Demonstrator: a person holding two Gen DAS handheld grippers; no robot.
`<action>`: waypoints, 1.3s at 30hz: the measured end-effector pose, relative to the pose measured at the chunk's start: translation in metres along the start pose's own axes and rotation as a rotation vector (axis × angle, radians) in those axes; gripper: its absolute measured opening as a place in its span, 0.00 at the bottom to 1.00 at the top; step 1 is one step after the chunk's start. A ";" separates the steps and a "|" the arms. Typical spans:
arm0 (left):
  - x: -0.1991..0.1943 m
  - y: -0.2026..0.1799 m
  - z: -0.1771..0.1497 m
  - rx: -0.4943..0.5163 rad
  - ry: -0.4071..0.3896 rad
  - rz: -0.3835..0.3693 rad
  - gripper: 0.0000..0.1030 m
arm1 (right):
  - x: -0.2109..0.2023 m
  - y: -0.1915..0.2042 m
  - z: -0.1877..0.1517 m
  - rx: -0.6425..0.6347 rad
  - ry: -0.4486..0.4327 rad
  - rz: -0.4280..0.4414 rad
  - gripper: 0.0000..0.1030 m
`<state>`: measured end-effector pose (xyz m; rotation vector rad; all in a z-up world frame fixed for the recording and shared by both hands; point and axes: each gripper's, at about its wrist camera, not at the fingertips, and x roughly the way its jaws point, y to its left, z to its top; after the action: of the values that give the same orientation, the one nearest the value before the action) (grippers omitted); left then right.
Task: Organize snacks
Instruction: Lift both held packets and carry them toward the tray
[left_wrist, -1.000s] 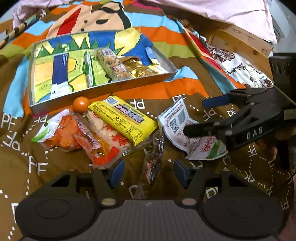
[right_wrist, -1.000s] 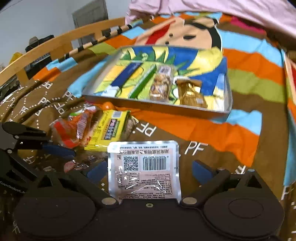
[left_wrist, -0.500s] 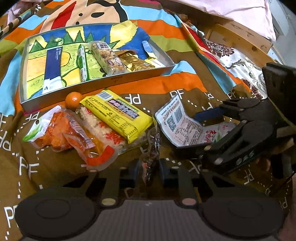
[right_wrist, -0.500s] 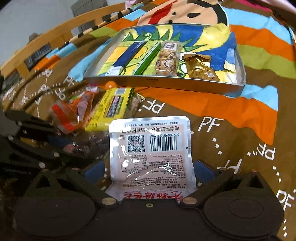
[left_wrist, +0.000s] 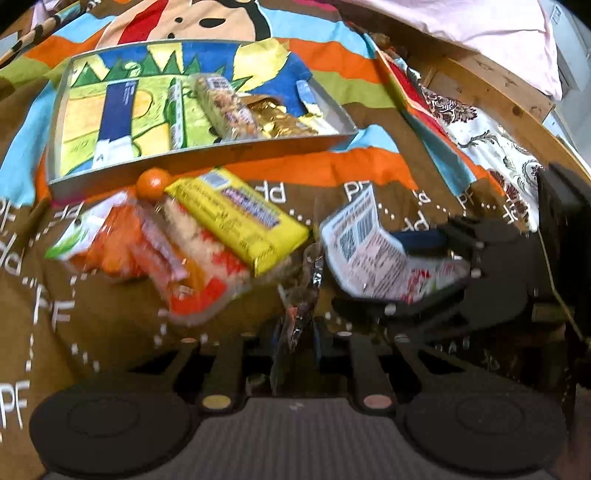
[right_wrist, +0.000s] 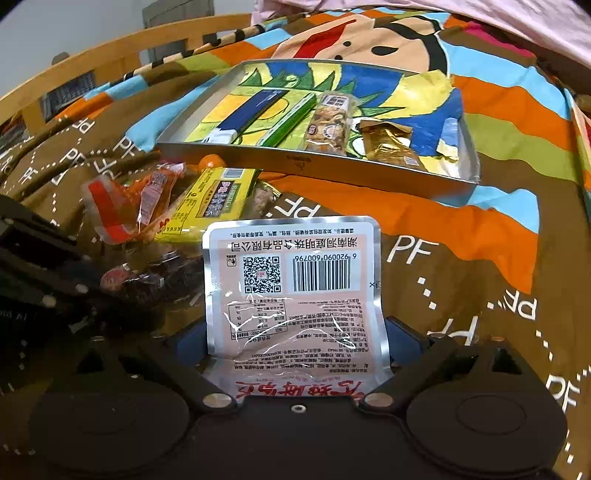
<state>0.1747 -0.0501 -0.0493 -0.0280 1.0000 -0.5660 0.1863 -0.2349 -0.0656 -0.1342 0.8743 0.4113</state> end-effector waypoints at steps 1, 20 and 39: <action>0.002 -0.001 0.002 0.003 0.000 -0.001 0.17 | -0.001 0.000 -0.001 0.000 -0.003 -0.001 0.93; 0.019 -0.008 0.020 -0.016 -0.031 -0.012 0.36 | -0.007 -0.006 -0.001 0.016 0.017 -0.012 0.93; -0.006 -0.011 -0.017 -0.088 -0.093 -0.046 0.12 | -0.033 -0.004 -0.012 0.007 -0.017 -0.035 0.92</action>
<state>0.1537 -0.0528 -0.0506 -0.1546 0.9346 -0.5570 0.1603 -0.2519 -0.0482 -0.1389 0.8555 0.3760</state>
